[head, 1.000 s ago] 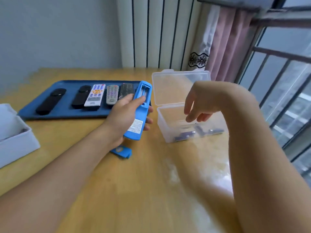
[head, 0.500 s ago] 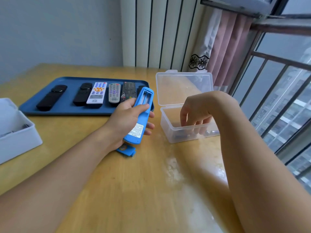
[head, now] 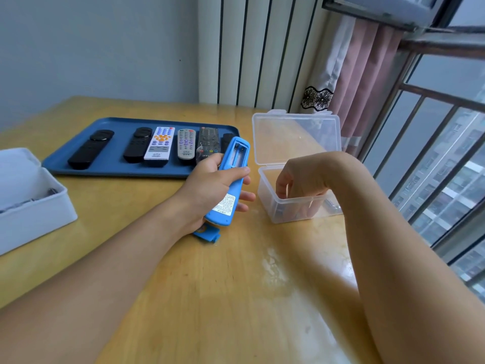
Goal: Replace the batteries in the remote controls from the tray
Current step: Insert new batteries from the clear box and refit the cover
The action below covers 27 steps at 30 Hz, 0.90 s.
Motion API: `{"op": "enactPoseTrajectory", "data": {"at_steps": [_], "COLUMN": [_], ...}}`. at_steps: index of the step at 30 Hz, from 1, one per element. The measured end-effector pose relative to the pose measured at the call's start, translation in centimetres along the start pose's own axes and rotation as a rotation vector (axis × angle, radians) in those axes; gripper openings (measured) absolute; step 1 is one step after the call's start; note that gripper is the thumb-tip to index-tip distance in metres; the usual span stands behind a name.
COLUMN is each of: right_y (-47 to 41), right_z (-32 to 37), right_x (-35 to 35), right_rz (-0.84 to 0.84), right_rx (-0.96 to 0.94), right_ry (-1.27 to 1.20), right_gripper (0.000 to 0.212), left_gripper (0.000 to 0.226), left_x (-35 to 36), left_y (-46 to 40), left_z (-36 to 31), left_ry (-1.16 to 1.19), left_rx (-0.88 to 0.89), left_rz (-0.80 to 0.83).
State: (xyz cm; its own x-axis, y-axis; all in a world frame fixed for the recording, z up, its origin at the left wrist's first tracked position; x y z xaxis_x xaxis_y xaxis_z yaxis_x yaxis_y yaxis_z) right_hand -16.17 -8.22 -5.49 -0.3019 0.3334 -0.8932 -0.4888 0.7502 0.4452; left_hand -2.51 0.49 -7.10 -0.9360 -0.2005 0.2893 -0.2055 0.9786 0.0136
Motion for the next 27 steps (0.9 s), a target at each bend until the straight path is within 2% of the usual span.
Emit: {"op": "enactPoseTrajectory", "data": {"at_steps": [5,8,11,15,19,22,25,27], "right_y": [0.4,0.9,1.1,1.3,2.4,3.7,4.5,4.3], "right_z": [-0.1,0.1,0.2,0.1,-1.5,-1.6,0.8,2.9], "right_x": [-0.2,-1.0,-1.3,-1.6,-3.0,-4.2,-5.0,-5.2], "right_rz": [-0.048,-0.145,-0.182,-0.178,-0.284,-0.356,-0.372,-0.409], "right_rx": [0.016,0.020,0.016,-0.023,-0.097,-0.224,-0.418,-0.485], "right_ry": [0.020,0.062,0.021,-0.102,-0.365,-0.625,-0.975,-1.083], "right_gripper": [0.005,0.005,0.003,0.012,0.012,0.015,0.016,0.016], "left_gripper": [0.018,0.019,0.019,0.017,0.019,0.022,0.025,0.028], "left_x": [-0.1,-0.1,-0.2,-0.3,-0.6,-0.9,-1.3,-1.6], "left_y": [0.1,0.1,0.2,0.3,0.4,0.5,0.8,1.1], "left_z": [-0.2,-0.2,-0.3,-0.6,-0.8,-1.0,-1.6,-2.2], "left_ry": [0.004,0.009,0.017,0.039,0.075,0.094,0.090,0.104], "left_rx": [0.001,-0.008,-0.010,-0.012,-0.017,-0.022,-0.015,0.001], "left_rz": [0.001,0.000,-0.004,-0.010,-0.021,-0.037,-0.060,-0.057]}}
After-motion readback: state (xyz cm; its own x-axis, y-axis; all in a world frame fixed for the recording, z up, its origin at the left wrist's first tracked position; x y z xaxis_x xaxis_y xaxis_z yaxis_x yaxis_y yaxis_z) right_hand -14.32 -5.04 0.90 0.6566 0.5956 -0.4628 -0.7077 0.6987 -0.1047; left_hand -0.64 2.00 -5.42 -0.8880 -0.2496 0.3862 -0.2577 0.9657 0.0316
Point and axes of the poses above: each hand's wrist, its own y-axis away from the middle knuckle, its own x-axis out of the palm, z = x × y, the point moved 9 cm from there along -y, towards the middle knuckle, and after that the axes turned 9 degrees about y, right-handed, at the moved point
